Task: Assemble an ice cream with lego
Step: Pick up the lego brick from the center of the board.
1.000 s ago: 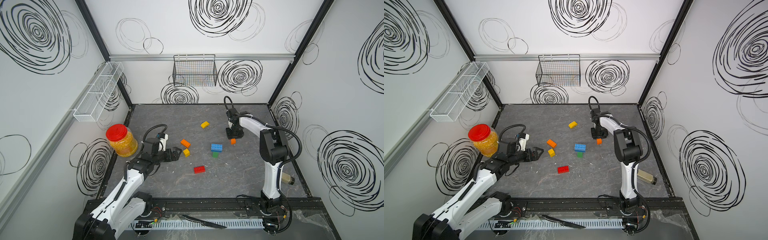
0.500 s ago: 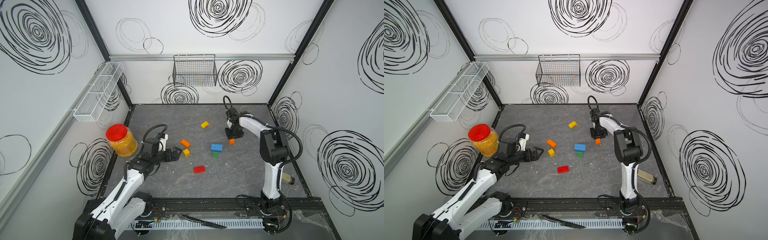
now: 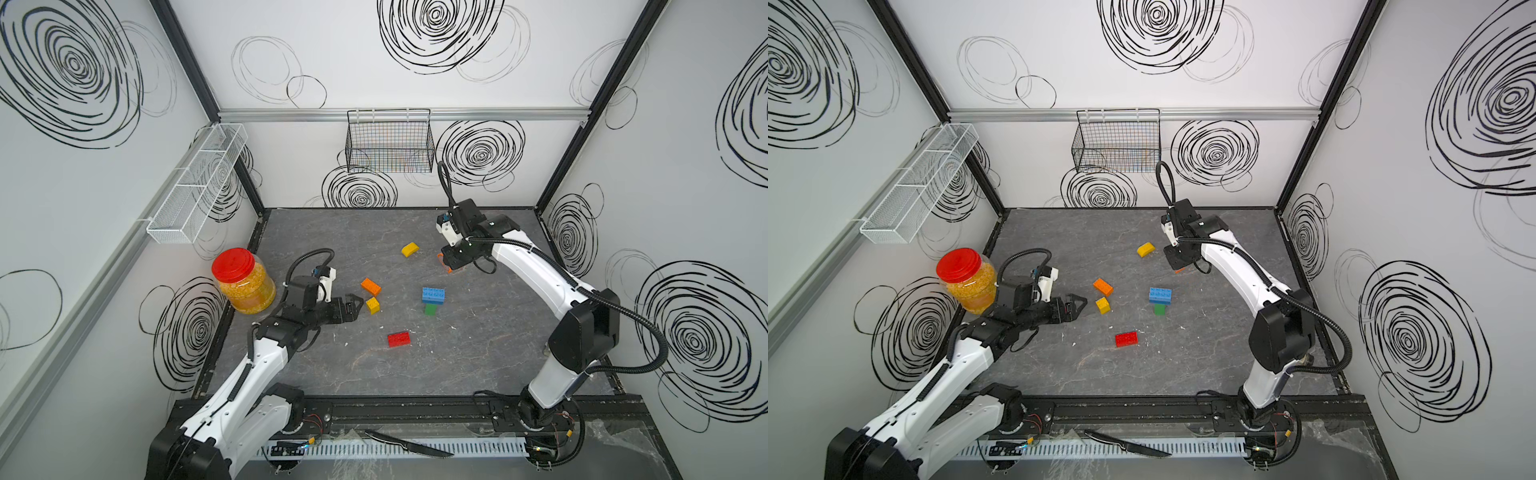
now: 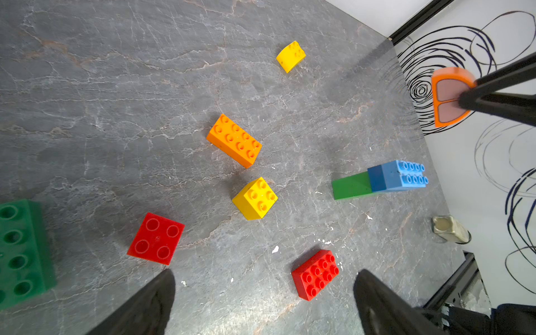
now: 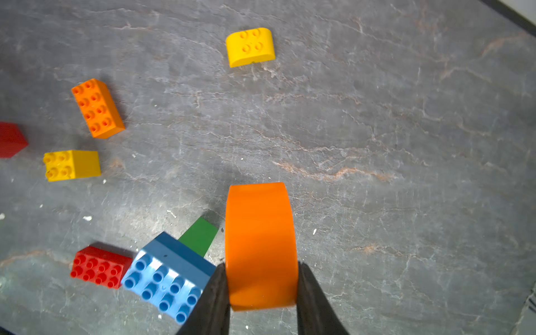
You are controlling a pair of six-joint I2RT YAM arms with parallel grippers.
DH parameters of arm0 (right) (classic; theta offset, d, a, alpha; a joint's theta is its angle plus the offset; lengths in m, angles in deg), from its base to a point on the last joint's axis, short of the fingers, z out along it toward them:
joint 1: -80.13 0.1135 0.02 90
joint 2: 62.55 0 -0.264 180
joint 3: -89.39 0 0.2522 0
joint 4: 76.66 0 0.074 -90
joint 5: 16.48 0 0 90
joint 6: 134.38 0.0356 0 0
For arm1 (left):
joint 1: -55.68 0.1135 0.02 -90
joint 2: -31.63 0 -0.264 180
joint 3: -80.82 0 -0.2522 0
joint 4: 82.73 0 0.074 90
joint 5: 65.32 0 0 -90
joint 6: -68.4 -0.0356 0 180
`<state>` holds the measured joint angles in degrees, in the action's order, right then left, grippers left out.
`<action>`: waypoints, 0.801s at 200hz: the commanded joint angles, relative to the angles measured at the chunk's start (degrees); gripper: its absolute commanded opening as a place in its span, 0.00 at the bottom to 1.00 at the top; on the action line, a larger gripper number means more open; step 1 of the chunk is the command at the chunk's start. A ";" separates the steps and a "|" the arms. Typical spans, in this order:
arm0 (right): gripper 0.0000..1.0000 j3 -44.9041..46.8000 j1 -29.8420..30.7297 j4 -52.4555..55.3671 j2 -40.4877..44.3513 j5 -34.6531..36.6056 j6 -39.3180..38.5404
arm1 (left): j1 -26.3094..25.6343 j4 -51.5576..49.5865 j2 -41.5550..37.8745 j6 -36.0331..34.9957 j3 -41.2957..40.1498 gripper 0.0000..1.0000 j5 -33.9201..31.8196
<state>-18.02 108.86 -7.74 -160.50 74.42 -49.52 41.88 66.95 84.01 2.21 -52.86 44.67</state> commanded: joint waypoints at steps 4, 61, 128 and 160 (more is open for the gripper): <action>0.00 -3.29 1.41 6.71 0.85 -3.79 -7.56 | 0.52 1.63 -0.80 0.02 -0.12 0.99 -0.18; 0.00 -3.44 7.25 11.25 3.41 -3.90 -23.05 | 0.41 1.67 -1.14 0.01 -0.11 0.99 -0.11; 0.00 -5.47 9.07 16.14 2.07 -6.39 -33.98 | 0.38 1.65 -1.03 0.02 -0.12 0.99 0.14; 0.00 -3.30 9.78 12.57 4.64 -7.11 -38.55 | 0.42 1.80 -0.78 0.01 -0.21 0.99 0.51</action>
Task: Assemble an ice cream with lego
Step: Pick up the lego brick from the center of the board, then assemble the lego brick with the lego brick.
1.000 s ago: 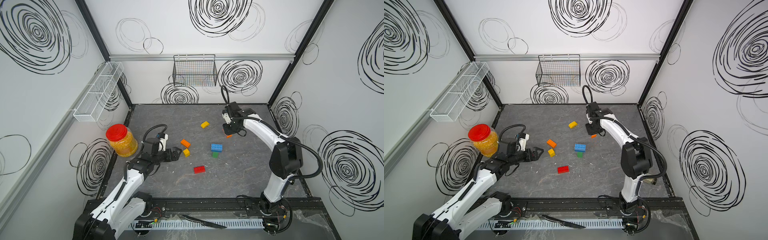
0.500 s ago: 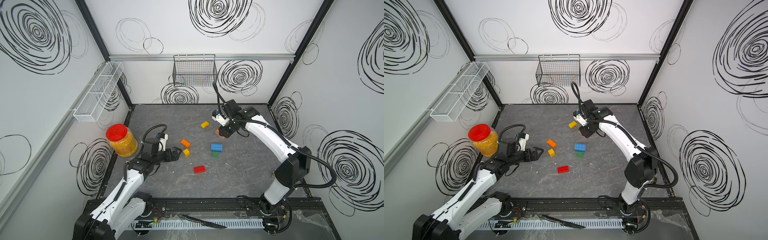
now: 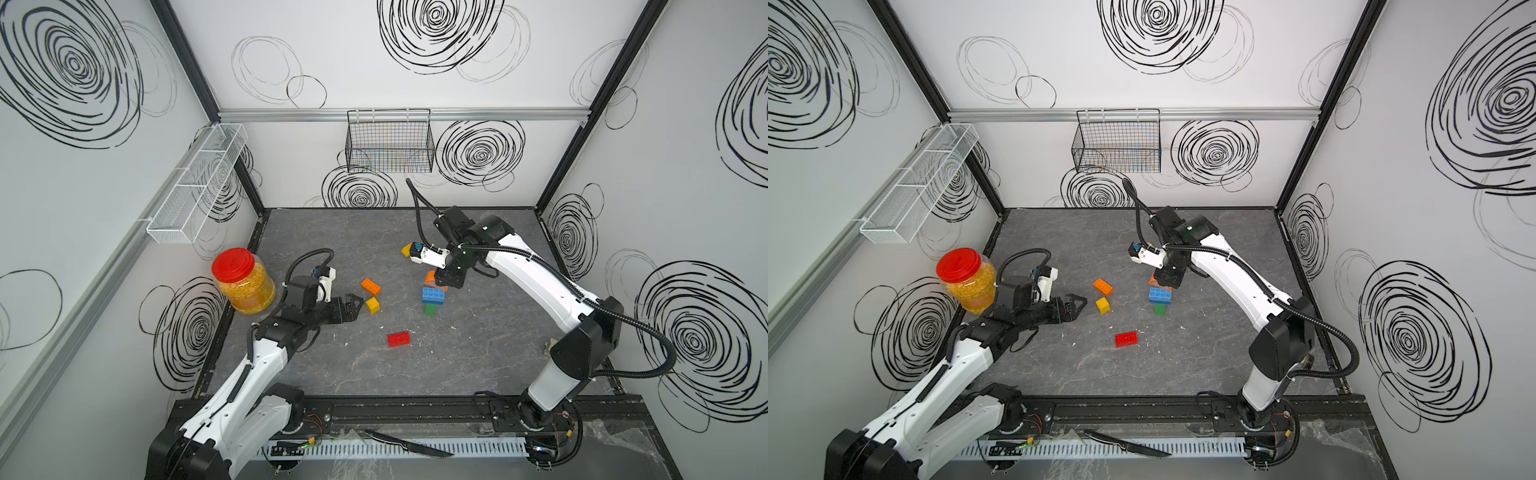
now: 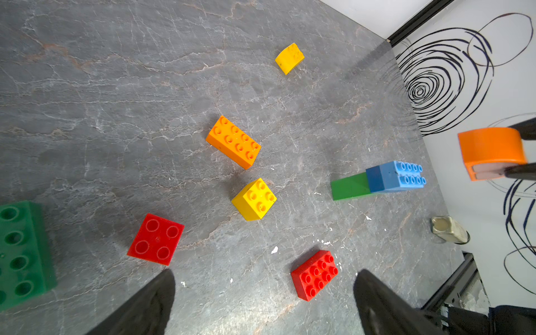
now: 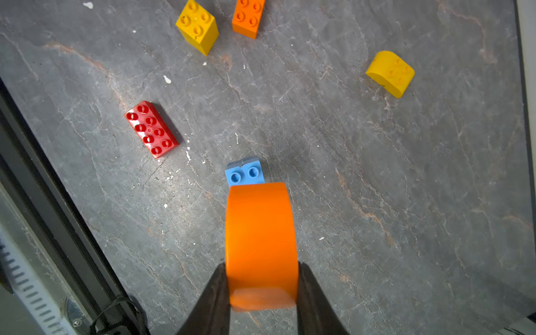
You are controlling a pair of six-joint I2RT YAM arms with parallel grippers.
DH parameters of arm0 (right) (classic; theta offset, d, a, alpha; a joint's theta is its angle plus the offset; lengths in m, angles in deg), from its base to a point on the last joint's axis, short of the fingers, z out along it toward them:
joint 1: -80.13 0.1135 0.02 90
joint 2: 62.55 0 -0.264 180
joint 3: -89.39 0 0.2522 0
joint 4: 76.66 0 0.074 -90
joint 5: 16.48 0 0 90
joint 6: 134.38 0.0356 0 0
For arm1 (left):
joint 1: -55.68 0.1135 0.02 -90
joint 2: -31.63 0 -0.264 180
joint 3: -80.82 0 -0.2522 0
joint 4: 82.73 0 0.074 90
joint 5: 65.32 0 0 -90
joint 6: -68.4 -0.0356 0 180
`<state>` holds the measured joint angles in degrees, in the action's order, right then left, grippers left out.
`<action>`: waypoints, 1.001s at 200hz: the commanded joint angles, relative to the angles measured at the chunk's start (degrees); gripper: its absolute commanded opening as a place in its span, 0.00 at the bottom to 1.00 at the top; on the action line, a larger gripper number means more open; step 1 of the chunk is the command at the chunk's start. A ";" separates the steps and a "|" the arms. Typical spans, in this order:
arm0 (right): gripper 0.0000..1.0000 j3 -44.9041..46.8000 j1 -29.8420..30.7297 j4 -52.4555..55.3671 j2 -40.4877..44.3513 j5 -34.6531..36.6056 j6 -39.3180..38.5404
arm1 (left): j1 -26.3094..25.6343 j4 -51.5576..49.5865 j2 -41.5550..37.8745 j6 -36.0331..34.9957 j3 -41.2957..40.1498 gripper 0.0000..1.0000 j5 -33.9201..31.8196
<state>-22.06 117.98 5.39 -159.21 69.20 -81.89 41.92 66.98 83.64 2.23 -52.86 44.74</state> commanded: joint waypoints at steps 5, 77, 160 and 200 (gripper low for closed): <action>0.00 0.68 0.57 -1.23 3.80 -2.47 -6.69 | 0.41 1.77 -0.28 -0.02 -0.13 0.99 0.49; 0.00 -0.57 -1.58 2.06 0.00 -6.65 -9.06 | 0.41 1.75 -0.02 -0.02 -0.21 0.99 0.34; 0.00 2.88 -1.53 1.05 -1.49 -2.13 -9.77 | 0.40 1.77 0.39 -0.02 -0.21 0.99 0.38; 0.00 2.38 -0.94 0.33 -2.43 -1.19 -10.10 | 0.41 1.77 0.59 -0.02 -0.21 0.99 0.47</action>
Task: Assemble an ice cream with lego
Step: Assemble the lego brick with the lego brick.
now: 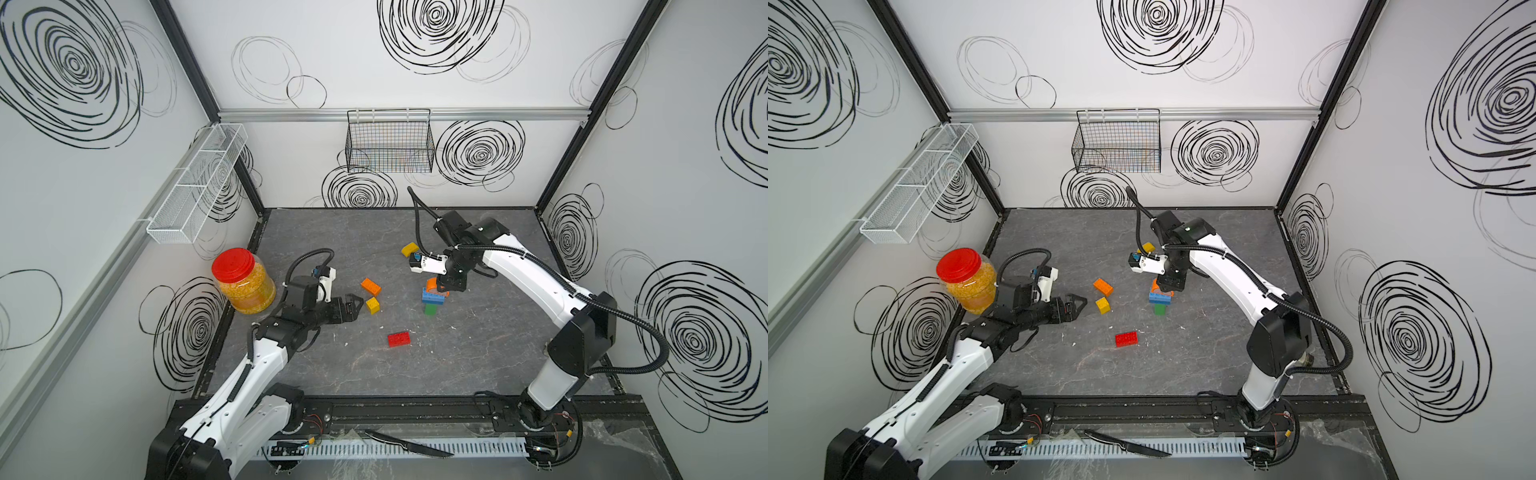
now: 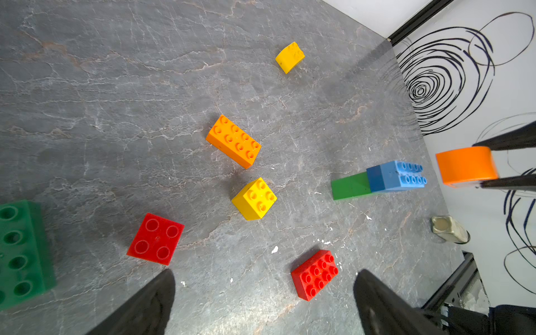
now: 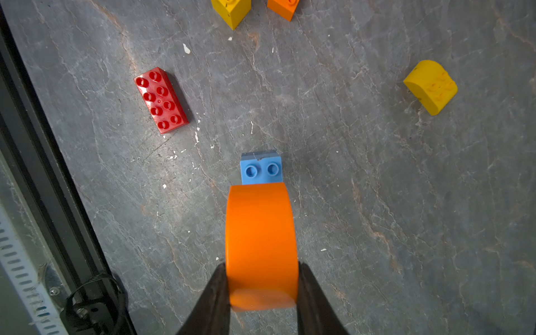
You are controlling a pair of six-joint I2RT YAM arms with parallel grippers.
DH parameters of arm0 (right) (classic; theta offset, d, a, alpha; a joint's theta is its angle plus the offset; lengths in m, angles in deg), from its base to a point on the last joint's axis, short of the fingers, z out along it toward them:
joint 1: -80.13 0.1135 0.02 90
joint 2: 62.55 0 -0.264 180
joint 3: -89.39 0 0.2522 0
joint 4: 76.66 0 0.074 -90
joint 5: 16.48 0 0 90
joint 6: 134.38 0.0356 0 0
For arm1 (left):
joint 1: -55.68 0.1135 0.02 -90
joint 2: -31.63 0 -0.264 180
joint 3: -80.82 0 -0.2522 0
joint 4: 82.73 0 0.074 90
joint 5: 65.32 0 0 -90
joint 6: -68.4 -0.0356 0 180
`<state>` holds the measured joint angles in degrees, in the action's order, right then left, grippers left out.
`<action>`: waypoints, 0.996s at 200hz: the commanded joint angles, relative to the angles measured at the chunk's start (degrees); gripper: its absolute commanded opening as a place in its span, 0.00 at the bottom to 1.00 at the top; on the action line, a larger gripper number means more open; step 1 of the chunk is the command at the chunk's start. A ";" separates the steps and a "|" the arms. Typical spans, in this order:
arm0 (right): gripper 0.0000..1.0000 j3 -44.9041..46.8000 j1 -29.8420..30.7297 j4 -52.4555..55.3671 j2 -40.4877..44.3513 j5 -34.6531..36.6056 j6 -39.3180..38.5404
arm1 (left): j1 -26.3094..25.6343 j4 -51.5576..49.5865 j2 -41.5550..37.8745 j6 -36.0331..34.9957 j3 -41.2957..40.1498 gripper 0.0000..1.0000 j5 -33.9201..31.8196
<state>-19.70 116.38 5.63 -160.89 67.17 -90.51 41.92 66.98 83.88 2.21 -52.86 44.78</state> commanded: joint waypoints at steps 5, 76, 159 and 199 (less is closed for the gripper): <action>0.00 0.14 0.82 0.02 -0.86 1.02 -1.59 | 0.40 1.82 0.37 0.01 -0.21 0.99 0.34; 0.00 -0.65 1.63 -0.03 -1.98 2.54 -2.71 | 0.49 1.77 0.45 0.01 -0.21 0.99 0.35; 0.00 -4.25 2.76 1.78 -5.54 3.51 -3.85 | 0.66 1.72 0.36 0.01 -0.21 0.99 0.34; 0.00 -3.73 2.77 1.34 -5.10 3.98 -3.96 | 0.67 1.76 0.36 0.01 -0.21 0.99 0.34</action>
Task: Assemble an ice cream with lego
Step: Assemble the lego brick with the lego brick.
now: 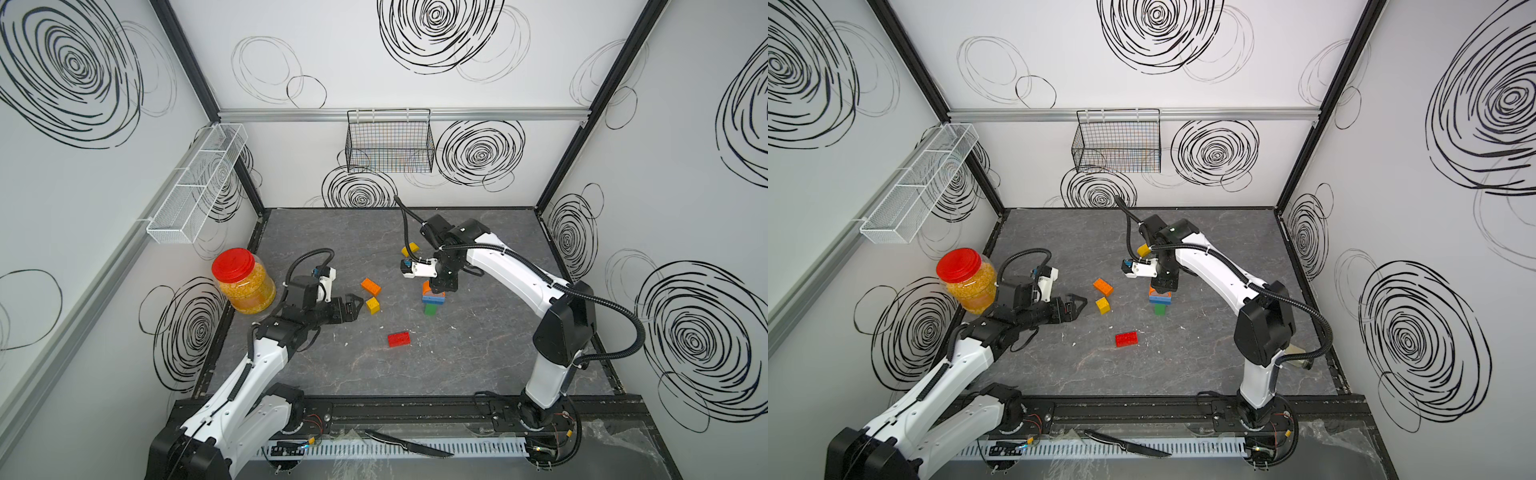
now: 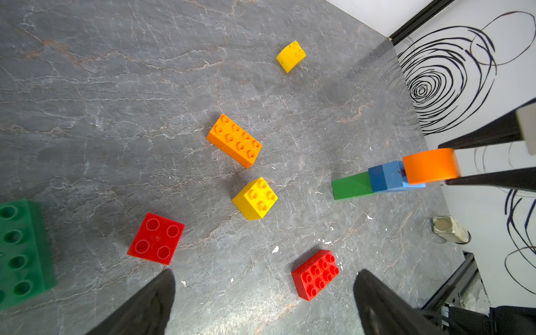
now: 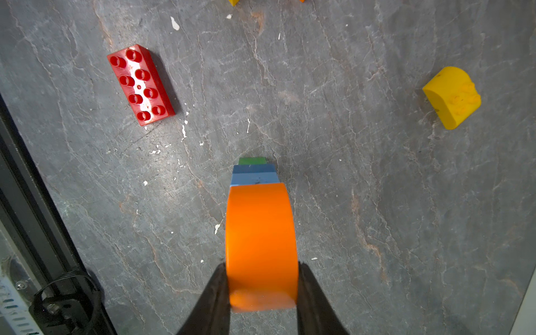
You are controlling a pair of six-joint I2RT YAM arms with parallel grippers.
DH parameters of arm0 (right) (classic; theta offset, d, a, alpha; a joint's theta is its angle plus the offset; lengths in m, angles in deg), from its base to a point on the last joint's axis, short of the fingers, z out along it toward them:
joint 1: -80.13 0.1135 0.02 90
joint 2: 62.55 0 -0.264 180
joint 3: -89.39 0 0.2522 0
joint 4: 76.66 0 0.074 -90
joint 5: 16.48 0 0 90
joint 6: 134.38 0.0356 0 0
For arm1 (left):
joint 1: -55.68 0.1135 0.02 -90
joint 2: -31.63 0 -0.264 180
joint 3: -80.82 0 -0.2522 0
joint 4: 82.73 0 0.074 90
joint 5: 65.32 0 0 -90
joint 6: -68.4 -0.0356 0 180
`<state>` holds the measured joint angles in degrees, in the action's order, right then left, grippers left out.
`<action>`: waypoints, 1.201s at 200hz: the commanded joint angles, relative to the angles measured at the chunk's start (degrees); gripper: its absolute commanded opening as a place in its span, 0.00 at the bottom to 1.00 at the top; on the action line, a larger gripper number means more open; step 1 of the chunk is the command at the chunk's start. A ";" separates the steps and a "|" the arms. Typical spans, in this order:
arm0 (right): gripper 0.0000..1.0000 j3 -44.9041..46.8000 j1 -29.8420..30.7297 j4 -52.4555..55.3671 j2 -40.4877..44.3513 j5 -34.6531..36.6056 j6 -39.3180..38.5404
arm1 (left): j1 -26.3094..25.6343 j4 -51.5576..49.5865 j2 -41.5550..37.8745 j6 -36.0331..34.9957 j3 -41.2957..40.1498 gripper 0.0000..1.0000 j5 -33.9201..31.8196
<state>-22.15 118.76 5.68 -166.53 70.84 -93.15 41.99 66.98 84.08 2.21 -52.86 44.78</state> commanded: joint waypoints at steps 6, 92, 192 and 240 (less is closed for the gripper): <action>0.00 -1.23 0.39 1.27 0.58 0.29 -1.28 | 0.68 1.77 0.20 0.01 -0.11 0.99 0.38; 0.00 -1.52 0.48 1.26 2.34 -0.22 -1.88 | 0.77 1.76 0.03 0.05 -0.21 0.99 0.38; 0.00 0.08 0.50 0.90 3.44 0.22 -2.47 | 0.80 1.77 0.00 0.01 -0.21 0.99 0.40; 0.00 0.87 0.57 0.68 2.73 -0.07 -2.47 | 0.79 1.68 -0.19 0.01 -0.21 0.99 0.29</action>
<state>-21.95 119.00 5.59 -164.91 71.03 -94.61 42.34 66.98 84.08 2.21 -52.86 44.80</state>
